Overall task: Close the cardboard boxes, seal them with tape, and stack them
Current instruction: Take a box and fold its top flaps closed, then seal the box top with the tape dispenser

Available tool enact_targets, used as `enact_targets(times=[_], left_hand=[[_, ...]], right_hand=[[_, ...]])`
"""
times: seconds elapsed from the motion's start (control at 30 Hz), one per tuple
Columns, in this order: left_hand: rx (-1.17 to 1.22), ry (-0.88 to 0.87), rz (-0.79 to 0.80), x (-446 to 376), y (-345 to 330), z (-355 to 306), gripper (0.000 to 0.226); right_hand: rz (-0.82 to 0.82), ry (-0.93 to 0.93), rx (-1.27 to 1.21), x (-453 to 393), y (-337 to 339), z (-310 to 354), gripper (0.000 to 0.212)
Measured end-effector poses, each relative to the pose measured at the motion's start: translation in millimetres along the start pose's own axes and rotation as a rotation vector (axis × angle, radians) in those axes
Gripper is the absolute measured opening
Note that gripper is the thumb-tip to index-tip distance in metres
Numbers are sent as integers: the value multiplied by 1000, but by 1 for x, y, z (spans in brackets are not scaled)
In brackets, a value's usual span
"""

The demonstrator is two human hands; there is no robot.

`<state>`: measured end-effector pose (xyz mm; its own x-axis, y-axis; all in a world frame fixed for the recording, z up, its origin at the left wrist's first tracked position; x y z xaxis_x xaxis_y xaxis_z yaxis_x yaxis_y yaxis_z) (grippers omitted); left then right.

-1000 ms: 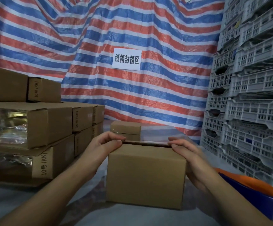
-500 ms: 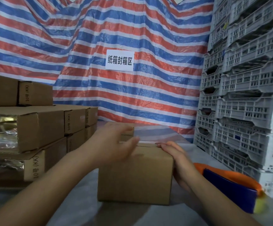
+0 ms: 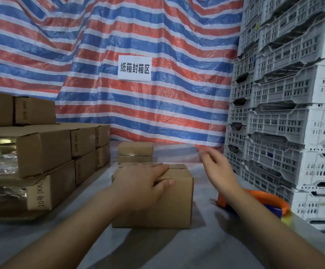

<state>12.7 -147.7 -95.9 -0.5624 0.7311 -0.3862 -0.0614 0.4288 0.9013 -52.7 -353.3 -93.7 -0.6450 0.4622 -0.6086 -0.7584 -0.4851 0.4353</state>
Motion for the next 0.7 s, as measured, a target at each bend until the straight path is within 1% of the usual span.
enact_targets(times=[0.03,0.07,0.13,0.2,0.27,0.37,0.43,0.47,0.53,0.6,0.63,0.7], left_hand=[[-2,0,0,0,0,0,65],[-3,2,4,0,0,0,65],[-6,11,17,-2,1,1,65],[-14,26,27,-2,1,1,66],[-13,36,33,-2,1,0,66],[-8,42,41,-2,4,-1,66],[-14,49,53,-1,6,-2,67],[-15,49,57,0,6,-1,68],[5,47,64,0,7,-2,68],[70,66,66,0,8,-1,65],[146,95,71,-1,8,1,64],[350,182,85,-1,9,3,65]], right_hand=[[-38,30,205,-2,13,-5,19],[-60,28,432,-2,25,-11,27],[-71,-43,842,3,45,-28,45],[-32,-111,1090,15,58,-45,58],[25,-190,1199,28,68,-60,71],[154,-254,1277,39,74,-80,71],[224,-228,1270,44,69,-88,64],[224,-199,1271,45,66,-90,60],[175,-159,1265,44,65,-88,52],[94,-175,1205,37,67,-83,53],[58,-197,1113,30,69,-78,55],[14,-228,834,12,74,-61,58]])
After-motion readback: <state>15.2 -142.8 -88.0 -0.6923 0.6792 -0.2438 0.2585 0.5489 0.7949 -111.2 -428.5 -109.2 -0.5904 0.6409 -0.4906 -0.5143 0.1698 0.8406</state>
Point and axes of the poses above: each hand's wrist, its own x-axis away from the middle knuckle, its own y-axis out of the back of the hand, z = x × y, the point moved 4 cm from there along -x, towards the middle knuckle, and after that the axes turned 14 degrees about x, right-handed, at the moved point
